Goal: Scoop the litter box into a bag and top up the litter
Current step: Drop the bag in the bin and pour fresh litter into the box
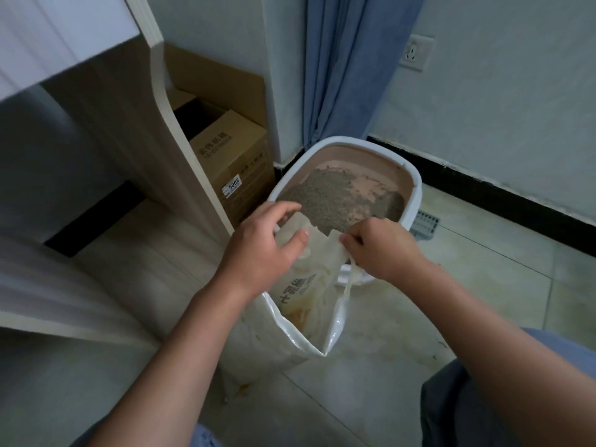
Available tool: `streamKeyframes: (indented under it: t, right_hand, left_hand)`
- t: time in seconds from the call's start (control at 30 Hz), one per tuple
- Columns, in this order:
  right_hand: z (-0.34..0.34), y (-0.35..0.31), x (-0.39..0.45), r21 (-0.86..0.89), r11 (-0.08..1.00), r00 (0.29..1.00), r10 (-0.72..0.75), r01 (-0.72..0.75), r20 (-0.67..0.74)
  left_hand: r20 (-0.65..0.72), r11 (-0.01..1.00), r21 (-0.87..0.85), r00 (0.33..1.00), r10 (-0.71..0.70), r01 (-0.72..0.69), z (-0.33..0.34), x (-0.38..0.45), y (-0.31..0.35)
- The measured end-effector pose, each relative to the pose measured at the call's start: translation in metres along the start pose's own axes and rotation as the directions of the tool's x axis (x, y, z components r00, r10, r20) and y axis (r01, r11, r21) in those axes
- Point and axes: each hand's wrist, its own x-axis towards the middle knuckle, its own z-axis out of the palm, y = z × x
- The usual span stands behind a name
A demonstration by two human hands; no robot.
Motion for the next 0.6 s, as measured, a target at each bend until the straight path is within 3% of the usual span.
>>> streamKeyframes:
  t: [0.13, 0.2, 0.33, 0.6]
  right_hand:
    - [0.002, -0.006, 0.002, 0.053, 0.997, 0.997, -0.056, 0.058, -0.045]
    - [0.002, -0.009, 0.005, 0.085, 0.992, 0.995, -0.096, 0.097, -0.016]
    - [0.002, -0.004, 0.008, 0.099, 0.982, 0.983, -0.171, 0.163, 0.07]
    - [0.003, -0.015, 0.005, 0.142, 0.951, 0.957, -0.286, 0.276, 0.056]
  left_hand:
    - [0.085, 0.997, -0.025, 0.994, -0.075, 0.077, 0.005, -0.001, -0.002]
    - [0.093, 0.996, 0.049, 0.992, -0.084, 0.08, 0.007, -0.001, -0.004]
    - [-0.025, 0.986, 0.167, 0.999, -0.019, 0.023, 0.011, -0.004, -0.004]
    - [-0.106, 0.994, 0.102, 0.994, -0.03, 0.041, 0.009, -0.01, -0.002]
